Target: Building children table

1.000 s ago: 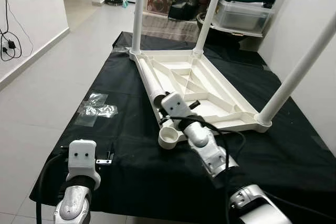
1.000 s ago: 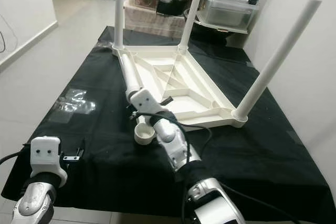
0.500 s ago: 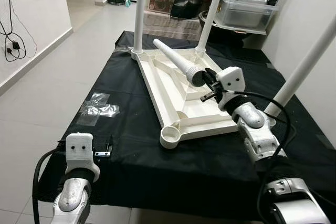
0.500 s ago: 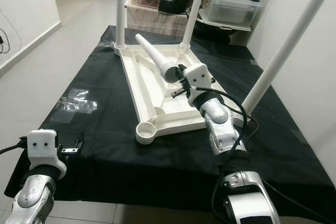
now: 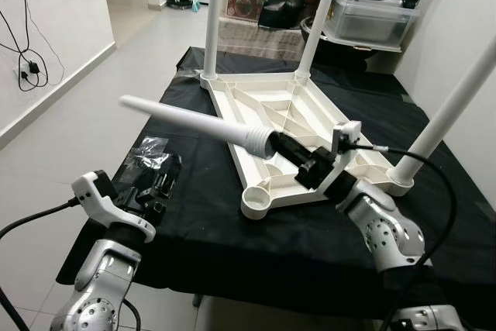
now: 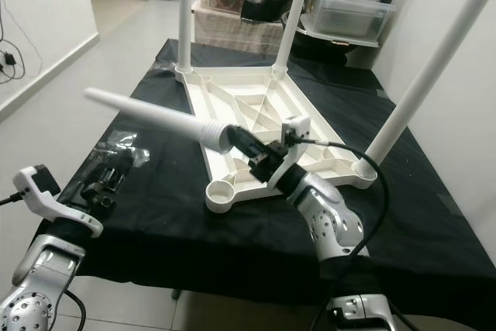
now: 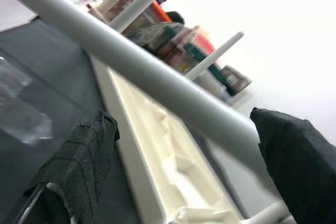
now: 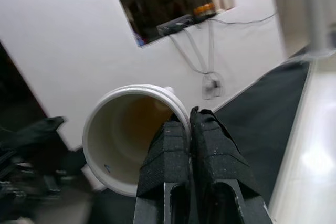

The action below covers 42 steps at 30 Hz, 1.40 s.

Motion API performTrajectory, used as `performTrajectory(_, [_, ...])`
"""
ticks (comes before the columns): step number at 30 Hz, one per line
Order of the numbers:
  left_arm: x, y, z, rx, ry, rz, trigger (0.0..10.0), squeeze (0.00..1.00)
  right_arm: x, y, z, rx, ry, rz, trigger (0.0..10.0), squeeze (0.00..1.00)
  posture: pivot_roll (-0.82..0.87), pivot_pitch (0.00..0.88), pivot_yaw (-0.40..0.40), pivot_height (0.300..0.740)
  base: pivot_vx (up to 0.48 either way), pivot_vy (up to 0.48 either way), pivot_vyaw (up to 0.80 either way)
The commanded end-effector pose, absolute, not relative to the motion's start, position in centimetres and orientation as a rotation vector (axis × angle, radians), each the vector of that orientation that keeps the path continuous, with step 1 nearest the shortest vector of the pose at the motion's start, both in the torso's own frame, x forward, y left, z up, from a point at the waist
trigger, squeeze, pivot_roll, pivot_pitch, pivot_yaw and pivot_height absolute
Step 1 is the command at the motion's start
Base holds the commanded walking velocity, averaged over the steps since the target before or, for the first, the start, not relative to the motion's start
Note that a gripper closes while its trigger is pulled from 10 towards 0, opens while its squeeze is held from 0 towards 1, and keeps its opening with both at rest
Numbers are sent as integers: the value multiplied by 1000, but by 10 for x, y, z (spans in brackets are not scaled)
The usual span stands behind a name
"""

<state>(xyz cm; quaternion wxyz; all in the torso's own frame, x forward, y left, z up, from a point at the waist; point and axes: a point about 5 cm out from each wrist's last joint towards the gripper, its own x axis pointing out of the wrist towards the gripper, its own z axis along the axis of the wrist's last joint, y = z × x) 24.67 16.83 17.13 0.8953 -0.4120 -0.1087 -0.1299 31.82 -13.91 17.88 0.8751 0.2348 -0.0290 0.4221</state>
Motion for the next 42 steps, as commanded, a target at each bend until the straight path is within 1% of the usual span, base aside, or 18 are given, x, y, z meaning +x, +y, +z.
performTrajectory(1, [248, 167, 169, -897, -217, -287, 10000, 0, 314, -135, 183, 537, -76, 920, 0, 0, 24, 0, -95, 740, 0, 0, 0])
performTrajectory(2, [249, 167, 170, -935, -228, -298, 10000, 0, 307, -130, 181, 588, -70, 966, 0, 0, 24, 0, -95, 740, 0, 0, 0])
performTrajectory(3, [249, 167, 170, -935, -228, -298, 10000, 0, 307, -130, 181, 588, -70, 966, 0, 0, 24, 0, -95, 740, 0, 0, 0])
performTrajectory(4, [250, 167, 170, -971, -237, -310, 10000, 0, 300, -126, 181, 633, -68, 1012, 0, 0, 24, 0, -95, 740, 0, 0, 0])
performTrajectory(6, [250, 167, 170, -971, -237, -310, 10000, 0, 300, -126, 181, 633, -68, 1012, 0, 0, 24, 0, -95, 740, 0, 0, 0])
performTrajectory(7, [252, 170, 169, -1005, -237, -311, 10000, 0, 293, -125, 181, 672, -59, 1056, 0, 0, 14, 0, -94, 740, 0, 0, 0])
performTrajectory(8, [252, 172, 168, -1033, -237, -319, 10000, 0, 287, -125, 181, 704, -52, 1094, 0, 0, 9, 0, -92, 740, 0, 0, 0])
performTrajectory(12, [252, 174, 167, -1059, -234, -325, 10000, 0, 283, -128, 181, 740, -47, 1105, 0, 0, 9, 0, -94, 740, 0, 0, 0])
performTrajectory(14, [253, 179, 167, -1109, -242, -310, 10000, 0, 271, -130, 181, 789, -35, 1186, 0, 0, 8, 0, -100, 740, 0, 0, 0])
performTrajectory(18, [254, 185, 173, -1140, -279, -304, 10000, 0, 263, -130, 177, 795, 4, 1239, 0, 0, 8, 0, -105, 740, 0, 0, 0])
performTrajectory(20, [254, 185, 173, -1140, -279, -304, 10000, 0, 263, -130, 177, 795, 4, 1239, 0, 0, 8, 0, -105, 740, 0, 0, 0])
performTrajectory(22, [254, 193, 184, -1155, -341, -306, 10000, 0, 264, -135, 167, 798, 63, 1223, 0, 0, 10, 0, -110, 740, 0, 0, 0])
performTrajectory(24, [254, 193, 184, -1155, -341, -306, 10000, 0, 264, -135, 167, 798, 63, 1223, 0, 0, 10, 0, -110, 740, 0, 0, 0])
performTrajectory(26, [252, 204, 194, -1168, -409, -301, 10000, 0, 267, -140, 161, 822, 104, 1194, 0, 0, 15, 0, -119, 740, 0, 0, 0])
performTrajectory(30, [251, 209, 197, -1170, -433, -303, 10000, 0, 268, -141, 160, 840, 120, 1181, 0, 0, 16, 0, -121, 740, 0, 0, 0])
performTrajectory(31, [250, 214, 199, -1172, -461, -286, 0, 0, 269, -142, 157, 856, 136, 1160, 0, 0, 19, 0, -123, 740, 0, 0, 0])
performTrajectory(36, [248, 219, 200, -1172, -477, -273, 0, 0, 270, -143, 154, 866, 147, 1139, 0, 0, 19, 0, -123, 740, 0, 0, 0])
performTrajectory(42, [245, 226, 203, -1169, -500, -267, 0, 0, 277, -148, 154, 879, 141, 1070, 0, 0, 19, 0, -124, 740, 0, 0, 0])
